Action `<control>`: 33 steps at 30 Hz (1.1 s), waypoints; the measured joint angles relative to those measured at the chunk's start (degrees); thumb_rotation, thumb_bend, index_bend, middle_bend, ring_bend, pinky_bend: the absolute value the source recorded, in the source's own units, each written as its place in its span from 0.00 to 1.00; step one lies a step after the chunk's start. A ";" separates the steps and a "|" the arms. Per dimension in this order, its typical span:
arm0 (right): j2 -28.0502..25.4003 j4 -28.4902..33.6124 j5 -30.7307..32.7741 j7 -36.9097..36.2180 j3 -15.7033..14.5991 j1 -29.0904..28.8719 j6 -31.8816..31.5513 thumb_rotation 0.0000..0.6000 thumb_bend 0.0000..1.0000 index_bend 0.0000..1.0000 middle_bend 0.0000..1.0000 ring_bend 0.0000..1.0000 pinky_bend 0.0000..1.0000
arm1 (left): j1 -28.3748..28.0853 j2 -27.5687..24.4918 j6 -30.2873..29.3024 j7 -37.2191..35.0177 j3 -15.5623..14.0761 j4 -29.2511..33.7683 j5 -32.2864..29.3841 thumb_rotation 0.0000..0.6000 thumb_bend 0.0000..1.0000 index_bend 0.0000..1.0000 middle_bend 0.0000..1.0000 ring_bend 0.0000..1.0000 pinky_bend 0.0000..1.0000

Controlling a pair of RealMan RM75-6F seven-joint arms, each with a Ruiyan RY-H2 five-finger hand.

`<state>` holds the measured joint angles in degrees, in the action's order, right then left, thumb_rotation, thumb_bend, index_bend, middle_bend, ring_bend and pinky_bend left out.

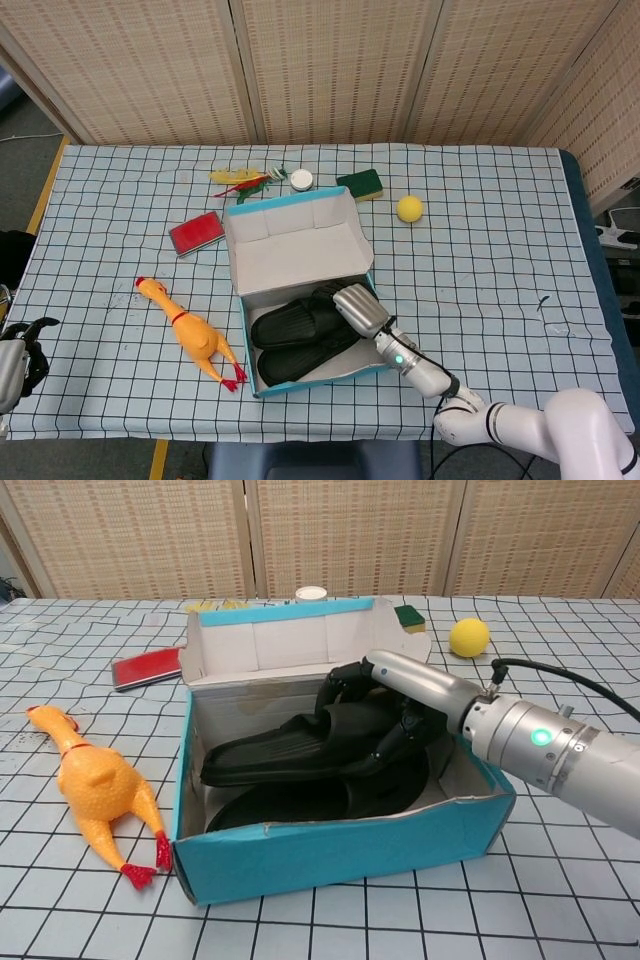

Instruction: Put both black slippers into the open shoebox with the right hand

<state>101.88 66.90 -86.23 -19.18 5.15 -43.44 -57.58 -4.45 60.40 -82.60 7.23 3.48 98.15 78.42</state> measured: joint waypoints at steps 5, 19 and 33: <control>0.85 -2.06 -0.99 -0.90 -0.32 0.18 -1.03 1.00 0.04 0.44 0.43 0.24 0.26 | -0.13 -0.03 0.25 0.11 0.01 0.06 -0.14 1.00 0.41 0.29 0.28 0.28 0.43; 5.76 -9.66 -1.84 -3.72 -0.61 0.70 -2.70 1.00 0.04 0.45 0.43 0.24 0.26 | -0.14 -0.08 0.39 0.01 0.05 0.06 -0.51 1.00 0.41 0.30 0.28 0.28 0.44; -1.30 1.32 -0.88 -7.53 -0.65 0.06 1.53 1.00 0.04 0.00 0.00 0.00 0.01 | -0.28 0.04 0.65 0.54 0.03 0.06 -0.78 1.00 0.41 0.30 0.28 0.28 0.44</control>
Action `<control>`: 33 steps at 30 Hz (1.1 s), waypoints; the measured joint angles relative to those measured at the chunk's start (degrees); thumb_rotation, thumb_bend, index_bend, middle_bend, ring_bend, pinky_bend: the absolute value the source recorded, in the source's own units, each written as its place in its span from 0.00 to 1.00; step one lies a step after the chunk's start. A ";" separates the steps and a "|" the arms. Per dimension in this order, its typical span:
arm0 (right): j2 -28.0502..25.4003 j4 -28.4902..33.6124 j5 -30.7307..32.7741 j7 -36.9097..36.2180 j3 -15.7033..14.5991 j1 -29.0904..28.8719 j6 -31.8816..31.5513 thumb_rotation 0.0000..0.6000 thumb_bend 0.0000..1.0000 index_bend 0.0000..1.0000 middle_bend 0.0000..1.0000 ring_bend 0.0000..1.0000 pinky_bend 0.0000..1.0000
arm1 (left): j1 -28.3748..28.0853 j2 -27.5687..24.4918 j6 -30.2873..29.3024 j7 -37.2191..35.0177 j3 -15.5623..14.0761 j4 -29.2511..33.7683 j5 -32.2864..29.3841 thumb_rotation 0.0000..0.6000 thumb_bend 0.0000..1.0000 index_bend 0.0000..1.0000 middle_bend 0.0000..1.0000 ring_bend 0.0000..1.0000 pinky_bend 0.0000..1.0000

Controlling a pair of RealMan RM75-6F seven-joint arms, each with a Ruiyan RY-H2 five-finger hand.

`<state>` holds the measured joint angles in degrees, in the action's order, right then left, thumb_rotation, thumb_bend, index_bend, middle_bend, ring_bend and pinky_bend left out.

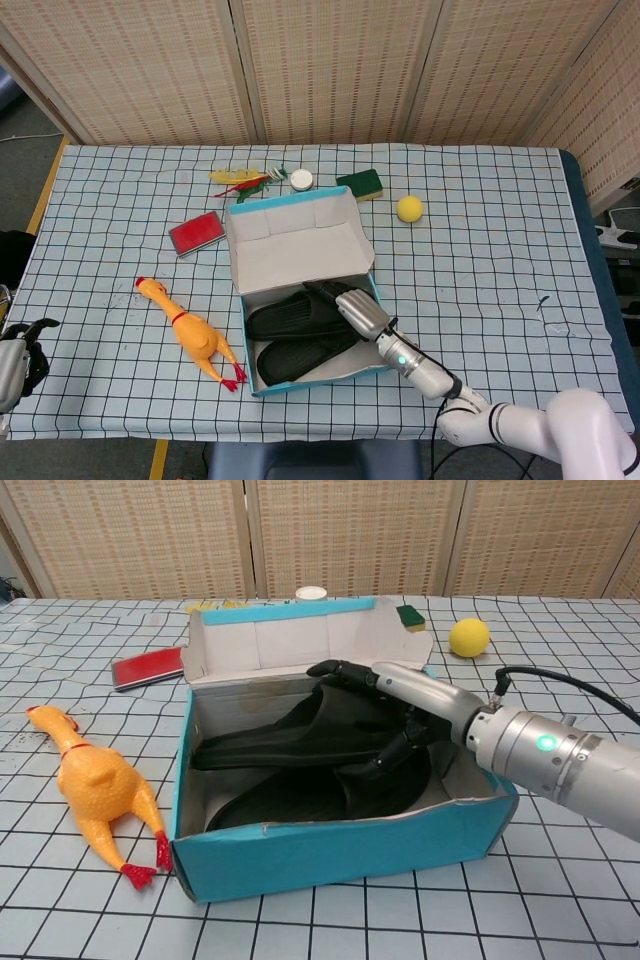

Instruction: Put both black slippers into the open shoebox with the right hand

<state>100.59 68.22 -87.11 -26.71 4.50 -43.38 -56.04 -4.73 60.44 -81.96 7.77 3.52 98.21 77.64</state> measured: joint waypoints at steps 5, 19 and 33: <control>-3.57 5.54 0.01 1.55 0.24 0.15 -0.19 1.00 0.04 0.00 0.00 0.00 0.01 | -0.05 0.02 0.07 0.22 0.00 0.08 -0.11 1.00 0.41 0.30 0.28 0.28 0.44; -13.90 19.06 -1.94 6.26 -0.12 2.72 -5.16 1.00 0.04 0.00 0.00 0.00 0.00 | 0.02 0.04 0.11 0.18 -0.07 0.03 -0.31 1.00 0.41 0.30 0.28 0.29 0.44; -15.93 22.08 -2.31 16.74 -0.05 8.94 -15.89 1.00 0.42 0.63 0.53 0.41 0.47 | 0.10 -0.07 -0.36 0.23 0.06 0.15 -0.29 1.00 0.41 0.30 0.28 0.29 0.44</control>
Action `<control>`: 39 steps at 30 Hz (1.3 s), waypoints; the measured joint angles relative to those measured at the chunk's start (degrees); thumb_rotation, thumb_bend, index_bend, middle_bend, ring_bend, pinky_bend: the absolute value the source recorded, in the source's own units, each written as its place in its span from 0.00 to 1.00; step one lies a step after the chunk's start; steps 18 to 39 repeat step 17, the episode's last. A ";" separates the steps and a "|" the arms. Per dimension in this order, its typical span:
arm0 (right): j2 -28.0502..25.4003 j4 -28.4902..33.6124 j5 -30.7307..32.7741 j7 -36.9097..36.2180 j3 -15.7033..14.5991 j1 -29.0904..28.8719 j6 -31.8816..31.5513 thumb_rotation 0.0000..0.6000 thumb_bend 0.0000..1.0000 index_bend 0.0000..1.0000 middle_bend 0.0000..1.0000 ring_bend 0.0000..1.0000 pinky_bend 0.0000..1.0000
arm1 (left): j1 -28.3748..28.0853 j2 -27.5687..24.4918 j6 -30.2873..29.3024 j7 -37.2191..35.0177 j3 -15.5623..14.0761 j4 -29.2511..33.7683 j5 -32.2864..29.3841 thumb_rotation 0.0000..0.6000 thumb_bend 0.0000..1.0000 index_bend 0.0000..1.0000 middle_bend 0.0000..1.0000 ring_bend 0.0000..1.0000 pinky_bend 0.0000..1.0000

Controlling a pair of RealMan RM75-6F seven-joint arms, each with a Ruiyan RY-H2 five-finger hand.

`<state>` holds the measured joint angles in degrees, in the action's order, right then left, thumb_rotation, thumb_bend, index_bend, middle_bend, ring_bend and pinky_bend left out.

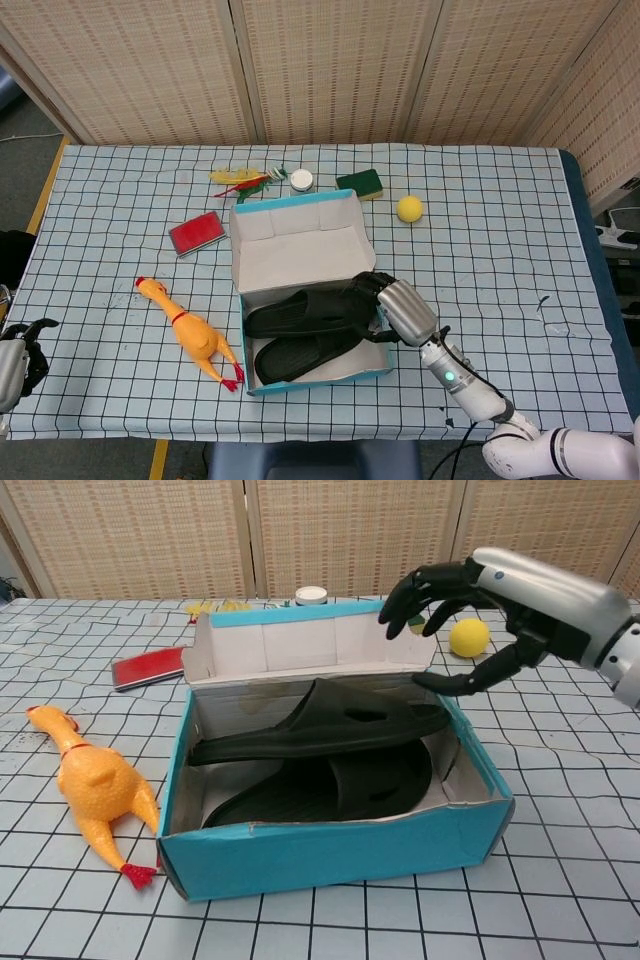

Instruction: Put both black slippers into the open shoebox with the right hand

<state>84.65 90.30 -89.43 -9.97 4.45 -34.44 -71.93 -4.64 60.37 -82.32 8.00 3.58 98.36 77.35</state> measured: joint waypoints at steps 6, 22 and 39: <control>-0.17 -1.36 0.18 15.95 -0.41 6.53 -9.78 1.00 0.38 0.61 0.52 0.37 0.45 | 0.33 -0.01 -1.47 -0.43 -0.04 -0.26 1.61 1.00 0.41 0.30 0.28 0.29 0.44; -3.44 -4.32 5.22 25.82 -0.95 19.46 -20.45 1.00 0.15 0.19 0.22 0.10 0.23 | 0.05 1.53 -1.80 3.03 -0.48 -0.34 2.94 1.00 0.41 0.30 0.28 0.29 0.44; -3.44 -4.32 5.22 25.82 -0.95 19.46 -20.45 1.00 0.15 0.19 0.22 0.10 0.23 | 0.05 1.53 -1.80 3.03 -0.48 -0.34 2.94 1.00 0.41 0.30 0.28 0.29 0.44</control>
